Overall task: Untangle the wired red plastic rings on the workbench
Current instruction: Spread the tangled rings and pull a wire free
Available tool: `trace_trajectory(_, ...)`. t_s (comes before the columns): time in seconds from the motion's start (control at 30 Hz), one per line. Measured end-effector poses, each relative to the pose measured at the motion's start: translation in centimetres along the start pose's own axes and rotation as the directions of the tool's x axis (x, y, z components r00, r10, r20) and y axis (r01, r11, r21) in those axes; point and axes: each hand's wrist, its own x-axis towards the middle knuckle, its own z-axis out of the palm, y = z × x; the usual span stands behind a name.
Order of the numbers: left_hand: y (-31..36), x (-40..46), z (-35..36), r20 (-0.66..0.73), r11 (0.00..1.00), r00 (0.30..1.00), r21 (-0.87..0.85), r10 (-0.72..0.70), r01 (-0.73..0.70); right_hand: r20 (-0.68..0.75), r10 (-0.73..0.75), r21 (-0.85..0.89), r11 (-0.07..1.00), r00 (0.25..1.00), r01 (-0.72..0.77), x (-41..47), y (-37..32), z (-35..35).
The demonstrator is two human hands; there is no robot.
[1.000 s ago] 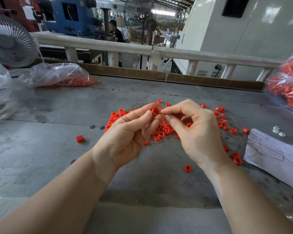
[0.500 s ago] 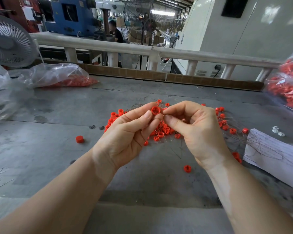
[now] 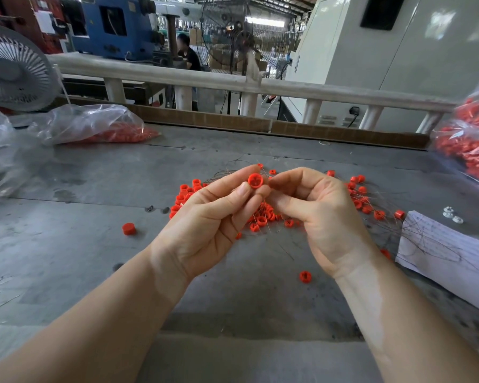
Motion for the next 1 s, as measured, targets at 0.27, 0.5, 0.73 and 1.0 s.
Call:
trace_trajectory(0.27, -0.1, -0.2, 0.2, 0.019, 1.000, 1.000, 0.016, -0.006, 0.006, 0.042, 0.241, 0.181, 0.953, 0.970, -0.244, 0.1, -0.1, -0.1)
trace_trajectory(0.5, -0.3, 0.0, 0.1, -0.019, 0.999, 0.999, 0.013, 0.031, -0.031, 0.063, 0.258, 0.098, 0.960, 0.964, -0.263, 0.1, 0.3, -0.1)
trace_trajectory(0.73, -0.4, 0.2, -0.1, -0.048, 0.999, 0.998, 0.012, 0.038, -0.037, 0.075, 0.269, 0.096, 0.956, 0.960, -0.276, 0.0, 0.4, 0.1)
trace_trajectory(1.0, -0.5, 0.3, -0.1, -0.086, 0.999, 0.995, 0.012, 0.041, -0.041, 0.019, 0.206, -0.091, 0.975, 0.978, -0.203, 0.1, 1.0, 0.0)
